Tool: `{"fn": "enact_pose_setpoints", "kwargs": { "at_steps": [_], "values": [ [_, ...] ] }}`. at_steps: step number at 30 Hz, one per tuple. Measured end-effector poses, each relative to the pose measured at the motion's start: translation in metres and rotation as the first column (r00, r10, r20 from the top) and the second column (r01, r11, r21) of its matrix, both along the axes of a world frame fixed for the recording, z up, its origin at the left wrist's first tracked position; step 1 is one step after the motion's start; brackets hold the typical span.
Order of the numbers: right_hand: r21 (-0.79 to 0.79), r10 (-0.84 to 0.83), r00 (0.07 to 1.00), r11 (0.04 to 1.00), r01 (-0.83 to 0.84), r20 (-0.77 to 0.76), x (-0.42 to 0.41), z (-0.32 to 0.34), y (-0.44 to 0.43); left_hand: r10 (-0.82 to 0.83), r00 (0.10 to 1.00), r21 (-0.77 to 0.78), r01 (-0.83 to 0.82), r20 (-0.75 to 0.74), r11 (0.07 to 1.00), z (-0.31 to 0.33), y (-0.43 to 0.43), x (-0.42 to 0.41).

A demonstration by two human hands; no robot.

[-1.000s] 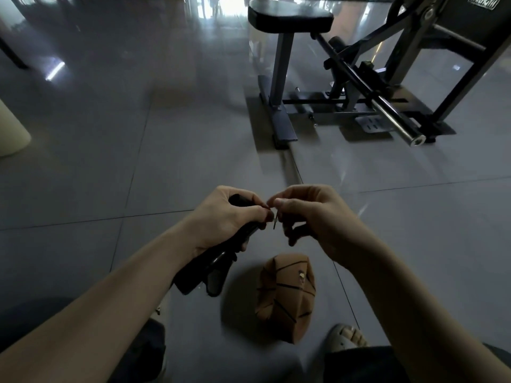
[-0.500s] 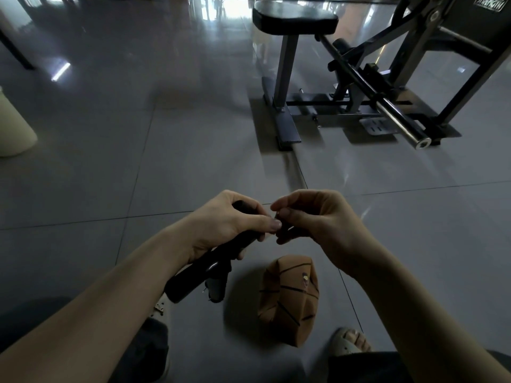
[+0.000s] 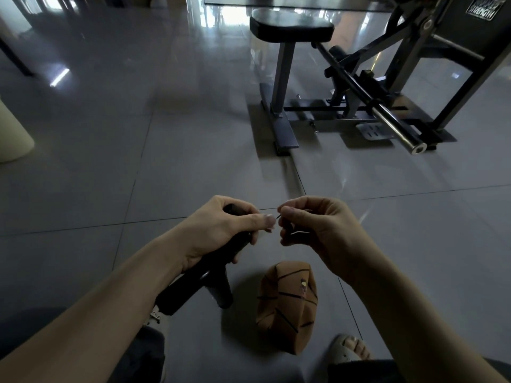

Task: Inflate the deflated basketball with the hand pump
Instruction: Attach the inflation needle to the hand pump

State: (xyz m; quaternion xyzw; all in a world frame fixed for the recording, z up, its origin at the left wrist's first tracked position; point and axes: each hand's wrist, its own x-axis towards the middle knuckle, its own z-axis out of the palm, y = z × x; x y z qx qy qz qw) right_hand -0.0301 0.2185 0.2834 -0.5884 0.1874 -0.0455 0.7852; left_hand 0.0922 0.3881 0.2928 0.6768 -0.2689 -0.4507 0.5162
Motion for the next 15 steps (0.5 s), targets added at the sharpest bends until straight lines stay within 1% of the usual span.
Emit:
{"fn": "enact_pose_setpoints", "kwargs": {
  "at_steps": [5,10,15],
  "values": [
    [0.020,0.022,0.999,1.000,-0.023,0.047,-0.003,-0.001,0.001,0.012,0.997,-0.029,-0.010,0.071,1.000,-0.003,-0.003,-0.001],
    [-0.133,0.036,0.997,0.991,-0.026,0.074,-0.009,-0.005,0.002,0.017,0.994,-0.045,-0.013,0.104,0.999,-0.003,-0.003,-0.003],
    [-0.248,0.045,0.998,0.968,-0.033,0.040,-0.016,-0.008,0.002,0.016,0.988,-0.049,-0.009,0.151,0.999,-0.007,-0.006,-0.009]
  ]
}}
